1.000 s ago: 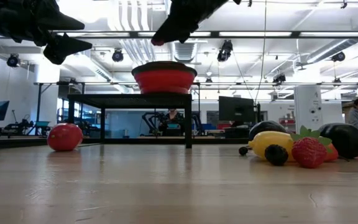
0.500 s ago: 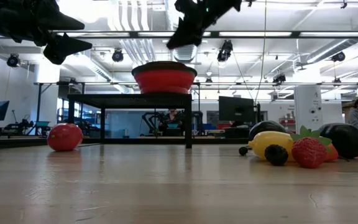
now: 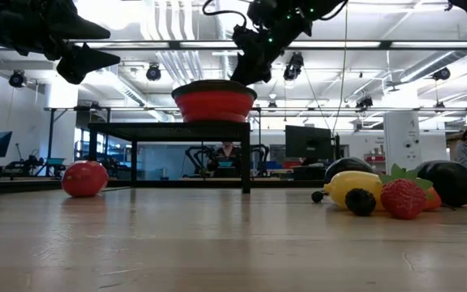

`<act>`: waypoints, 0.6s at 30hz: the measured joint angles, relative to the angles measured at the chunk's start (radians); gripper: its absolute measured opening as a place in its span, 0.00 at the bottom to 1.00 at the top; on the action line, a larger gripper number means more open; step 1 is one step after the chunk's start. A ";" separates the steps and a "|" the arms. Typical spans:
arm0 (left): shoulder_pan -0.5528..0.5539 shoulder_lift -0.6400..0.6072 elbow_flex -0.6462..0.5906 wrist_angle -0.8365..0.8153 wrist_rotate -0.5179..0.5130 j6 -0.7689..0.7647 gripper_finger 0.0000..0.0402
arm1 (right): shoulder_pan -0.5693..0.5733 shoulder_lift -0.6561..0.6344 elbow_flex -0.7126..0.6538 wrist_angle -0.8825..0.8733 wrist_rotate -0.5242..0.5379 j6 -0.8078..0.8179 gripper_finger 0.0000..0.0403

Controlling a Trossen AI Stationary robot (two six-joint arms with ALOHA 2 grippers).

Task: Pick & Place Fruit
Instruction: Put the red raspberry into the red gray strainer bowl on the shelf

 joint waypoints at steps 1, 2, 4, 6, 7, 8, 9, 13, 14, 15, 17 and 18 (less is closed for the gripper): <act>0.000 0.000 0.000 0.000 0.000 0.000 0.78 | -0.001 0.000 0.000 0.000 0.001 0.003 0.32; 0.000 0.000 0.000 0.000 0.000 0.000 0.78 | -0.002 0.000 0.000 0.001 0.009 0.004 0.34; 0.000 0.000 0.000 0.000 0.000 0.000 0.78 | -0.002 0.000 0.000 0.001 0.036 0.003 0.39; 0.000 0.000 0.000 0.000 0.000 0.000 0.78 | -0.001 0.000 0.000 0.000 0.052 0.002 0.44; 0.000 0.000 0.000 0.000 0.000 0.000 0.78 | -0.001 0.000 0.000 0.000 0.052 0.002 0.47; 0.000 0.000 0.000 0.000 0.000 0.000 0.78 | -0.001 0.000 0.000 0.001 0.052 0.002 0.49; 0.000 0.000 0.000 0.000 0.000 0.000 0.78 | -0.001 0.000 0.001 0.001 0.052 -0.002 0.51; 0.000 0.000 0.000 0.000 0.000 0.000 0.78 | 0.017 -0.004 0.015 -0.037 0.052 -0.046 0.57; 0.000 0.000 0.000 0.000 0.000 0.000 0.78 | 0.027 -0.009 0.020 -0.047 0.052 -0.051 0.58; 0.000 0.000 0.000 0.000 0.000 0.000 0.78 | 0.037 -0.016 0.026 -0.065 0.051 -0.058 0.59; 0.000 0.000 0.000 0.000 0.000 0.000 0.78 | 0.064 -0.035 0.033 -0.098 0.049 -0.076 0.60; 0.000 0.000 0.000 0.000 0.000 0.000 0.78 | 0.080 -0.046 0.034 -0.109 0.049 -0.085 0.61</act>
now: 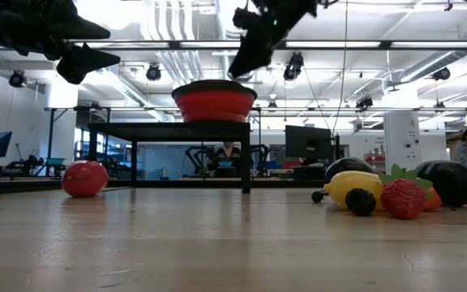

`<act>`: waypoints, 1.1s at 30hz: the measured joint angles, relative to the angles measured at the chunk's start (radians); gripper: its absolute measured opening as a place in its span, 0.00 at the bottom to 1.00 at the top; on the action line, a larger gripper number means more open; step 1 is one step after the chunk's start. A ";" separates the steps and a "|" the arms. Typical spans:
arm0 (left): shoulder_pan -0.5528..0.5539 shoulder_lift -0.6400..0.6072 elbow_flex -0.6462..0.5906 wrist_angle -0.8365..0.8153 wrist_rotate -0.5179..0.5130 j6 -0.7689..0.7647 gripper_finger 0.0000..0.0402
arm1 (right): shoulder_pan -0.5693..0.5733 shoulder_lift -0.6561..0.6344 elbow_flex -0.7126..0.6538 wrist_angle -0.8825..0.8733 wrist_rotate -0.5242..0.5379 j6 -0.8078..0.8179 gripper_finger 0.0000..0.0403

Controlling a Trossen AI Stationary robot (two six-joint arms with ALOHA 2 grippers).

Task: Pick & Place Fruit
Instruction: Put the red raspberry into the red gray strainer bowl on the shelf

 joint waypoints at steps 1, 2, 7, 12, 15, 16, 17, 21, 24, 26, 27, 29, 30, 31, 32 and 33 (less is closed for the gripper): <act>0.000 0.000 0.000 0.000 0.000 0.000 0.78 | 0.017 -0.012 0.000 -0.015 0.000 -0.008 0.61; 0.000 0.000 0.000 0.000 0.000 0.000 0.78 | 0.034 -0.023 0.000 -0.029 0.000 -0.014 0.61; 0.000 0.000 0.000 0.000 0.000 0.000 0.78 | 0.136 -0.080 0.000 -0.101 0.000 -0.028 0.58; 0.000 0.000 0.000 0.000 0.000 0.000 0.78 | 0.239 -0.114 -0.003 -0.165 0.001 -0.009 0.53; 0.000 0.000 0.000 0.000 0.000 0.000 0.78 | 0.299 -0.122 -0.005 -0.209 0.003 0.017 0.51; 0.000 0.000 0.000 0.000 0.000 0.000 0.78 | 0.319 -0.126 -0.006 -0.219 0.003 0.026 0.50; 0.000 0.000 0.000 0.000 0.000 0.000 0.78 | 0.338 -0.127 -0.007 -0.235 0.002 0.035 0.49; 0.000 0.000 0.000 0.000 0.000 0.000 0.78 | 0.412 -0.128 -0.015 -0.285 0.003 0.079 0.47; 0.000 0.000 0.000 0.000 0.000 0.000 0.78 | 0.463 -0.128 -0.022 -0.321 0.003 0.115 0.45; 0.000 0.000 0.000 0.000 0.000 0.000 0.78 | 0.493 -0.128 -0.029 -0.341 0.002 0.134 0.44; 0.000 0.000 0.000 0.000 0.000 0.000 0.78 | 0.507 -0.128 -0.034 -0.347 0.002 0.143 0.43; 0.000 0.000 0.000 0.000 0.000 0.000 0.78 | 0.534 -0.128 -0.046 -0.344 0.003 0.162 0.42; 0.000 0.000 0.000 0.000 0.000 0.000 0.78 | 0.547 -0.128 -0.051 -0.343 0.003 0.169 0.41; 0.000 0.000 0.000 0.000 0.000 0.000 0.78 | 0.560 -0.128 -0.057 -0.344 0.003 0.174 0.41; 0.000 0.000 0.000 0.000 0.000 0.000 0.78 | 0.572 -0.128 -0.064 -0.339 0.003 0.180 0.40; 0.000 0.000 0.000 0.000 0.000 0.000 0.78 | 0.584 -0.128 -0.072 -0.336 0.003 0.188 0.40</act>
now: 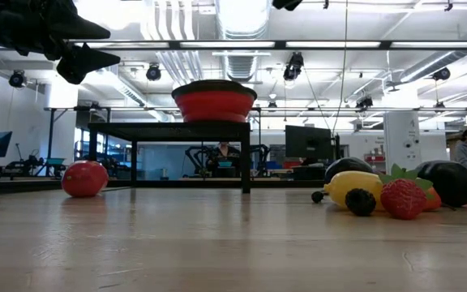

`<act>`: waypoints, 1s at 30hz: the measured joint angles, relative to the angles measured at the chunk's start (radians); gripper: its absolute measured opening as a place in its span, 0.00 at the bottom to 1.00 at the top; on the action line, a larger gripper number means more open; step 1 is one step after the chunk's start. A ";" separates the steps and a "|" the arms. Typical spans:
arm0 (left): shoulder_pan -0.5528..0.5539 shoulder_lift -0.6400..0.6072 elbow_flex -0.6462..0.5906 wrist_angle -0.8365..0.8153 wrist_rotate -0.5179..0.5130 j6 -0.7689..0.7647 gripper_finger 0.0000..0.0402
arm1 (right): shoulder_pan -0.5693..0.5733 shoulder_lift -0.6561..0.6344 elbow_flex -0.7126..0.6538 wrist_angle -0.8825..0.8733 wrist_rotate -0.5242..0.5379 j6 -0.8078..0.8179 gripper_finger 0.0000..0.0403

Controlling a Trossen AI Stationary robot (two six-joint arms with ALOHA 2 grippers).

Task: Pick & Place Fruit
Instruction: Put the red raspberry into the red gray strainer bowl on the shelf

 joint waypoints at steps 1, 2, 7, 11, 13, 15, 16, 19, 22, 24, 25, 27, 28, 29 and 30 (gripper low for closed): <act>0.000 0.000 0.000 0.000 0.000 0.000 0.78 | 0.012 0.000 -0.009 0.003 0.000 0.009 0.39; 0.000 0.000 0.000 0.000 0.000 0.000 0.78 | 0.023 0.000 -0.019 0.006 0.000 0.016 0.39; 0.000 0.000 0.000 0.000 0.000 0.000 0.78 | 0.065 0.000 -0.071 0.048 0.000 0.060 0.36; 0.000 0.000 0.000 0.000 0.000 0.000 0.78 | 0.095 -0.001 -0.120 0.074 0.000 0.090 0.33; 0.000 0.000 0.000 0.000 0.000 0.000 0.78 | 0.106 -0.001 -0.142 0.103 -0.001 0.092 0.32; 0.000 0.000 0.000 0.000 0.000 0.000 0.78 | 0.115 -0.002 -0.162 0.130 0.000 0.099 0.32; 0.000 0.000 0.000 0.000 0.000 0.000 0.78 | 0.120 -0.003 -0.173 0.142 0.000 0.110 0.31; 0.000 0.000 0.000 0.000 0.000 0.000 0.78 | 0.136 -0.003 -0.204 0.160 0.000 0.145 0.30; 0.000 0.000 0.000 0.000 0.000 0.000 0.78 | 0.155 -0.006 -0.240 0.163 0.000 0.194 0.31; 0.000 0.000 0.000 0.000 0.000 0.000 0.78 | 0.167 -0.010 -0.271 0.162 0.000 0.228 0.33; 0.000 0.000 0.000 0.000 0.000 0.000 0.78 | 0.172 -0.012 -0.285 0.174 0.000 0.243 0.34; 0.000 0.000 0.000 0.000 0.000 0.000 0.78 | 0.183 -0.018 -0.320 0.207 0.003 0.267 0.36; 0.000 0.000 0.000 0.000 0.000 0.000 0.78 | 0.187 -0.018 -0.335 0.214 0.005 0.273 0.37; 0.000 0.000 0.000 0.000 0.000 0.000 0.78 | 0.190 -0.018 -0.348 0.217 0.010 0.279 0.38; 0.000 0.000 0.000 0.000 0.000 0.000 0.78 | 0.192 -0.018 -0.362 0.217 0.025 0.288 0.38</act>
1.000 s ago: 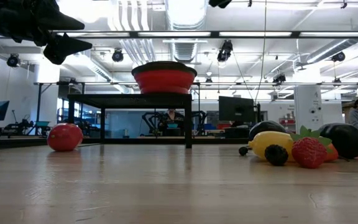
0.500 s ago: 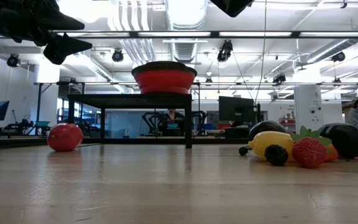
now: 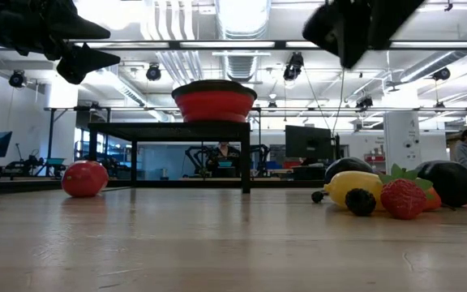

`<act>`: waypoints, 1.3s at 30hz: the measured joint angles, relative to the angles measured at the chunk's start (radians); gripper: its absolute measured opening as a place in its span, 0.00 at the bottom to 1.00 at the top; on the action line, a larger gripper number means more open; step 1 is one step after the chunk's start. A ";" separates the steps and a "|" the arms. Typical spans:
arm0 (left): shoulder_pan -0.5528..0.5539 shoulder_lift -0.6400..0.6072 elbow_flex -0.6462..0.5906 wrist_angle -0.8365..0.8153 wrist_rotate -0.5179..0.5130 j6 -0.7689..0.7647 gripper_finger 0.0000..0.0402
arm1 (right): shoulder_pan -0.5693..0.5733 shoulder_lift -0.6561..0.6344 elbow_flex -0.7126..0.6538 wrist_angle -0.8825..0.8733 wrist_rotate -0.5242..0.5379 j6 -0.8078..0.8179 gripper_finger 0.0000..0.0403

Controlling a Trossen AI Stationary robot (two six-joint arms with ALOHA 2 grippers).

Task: Pick & Place Fruit
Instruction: Put the red raspberry into the red gray strainer bowl on the shelf

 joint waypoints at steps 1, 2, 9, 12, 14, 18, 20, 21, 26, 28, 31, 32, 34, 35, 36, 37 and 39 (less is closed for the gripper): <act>0.000 0.000 0.000 0.000 0.000 0.000 0.78 | 0.000 0.000 -0.014 0.000 0.013 0.008 0.39; 0.000 0.000 0.000 0.000 0.000 0.000 0.78 | 0.000 -0.002 -0.027 0.002 0.026 0.014 0.40; 0.000 0.000 0.000 0.000 0.000 0.000 0.78 | 0.005 -0.037 -0.104 0.060 0.081 0.041 0.42; 0.000 0.000 0.000 0.000 0.000 0.000 0.78 | 0.010 -0.073 -0.141 0.119 0.081 0.041 0.43; 0.000 0.000 0.000 0.000 0.000 0.000 0.78 | 0.010 -0.096 -0.169 0.155 0.081 0.041 0.42; 0.000 0.000 0.000 0.000 0.000 0.000 0.78 | 0.009 -0.140 -0.237 0.211 0.081 0.047 0.40; 0.000 0.000 0.000 0.000 0.000 0.000 0.78 | 0.009 -0.157 -0.276 0.254 0.081 0.054 0.39; 0.000 0.000 0.000 0.000 0.000 0.000 0.78 | 0.009 -0.162 -0.294 0.279 0.080 0.055 0.38; 0.000 0.000 0.000 0.000 0.000 0.000 0.78 | 0.009 -0.159 -0.366 0.411 0.077 0.056 0.38; 0.000 0.000 0.000 0.000 0.000 0.000 0.78 | 0.009 -0.147 -0.383 0.450 0.076 0.056 0.39; 0.000 0.000 0.000 0.000 0.000 0.000 0.78 | 0.009 -0.125 -0.397 0.472 0.075 0.041 0.41; 0.000 0.000 0.000 0.000 0.000 0.000 0.78 | 0.009 -0.116 -0.399 0.486 0.074 0.035 0.42; 0.000 0.000 0.000 0.000 0.000 0.000 0.78 | 0.009 -0.099 -0.400 0.506 0.073 0.032 0.42; 0.000 0.000 0.000 0.000 0.000 0.000 0.78 | 0.009 -0.088 -0.400 0.516 0.072 0.028 0.42; 0.000 0.000 0.000 0.000 0.000 0.000 0.78 | 0.009 -0.075 -0.399 0.523 0.072 0.020 0.43; 0.000 0.000 0.000 0.000 0.000 0.000 0.78 | 0.009 -0.063 -0.396 0.522 0.070 0.008 0.42; 0.000 0.000 0.000 0.000 0.000 0.000 0.78 | 0.009 -0.034 -0.387 0.520 0.069 -0.015 0.41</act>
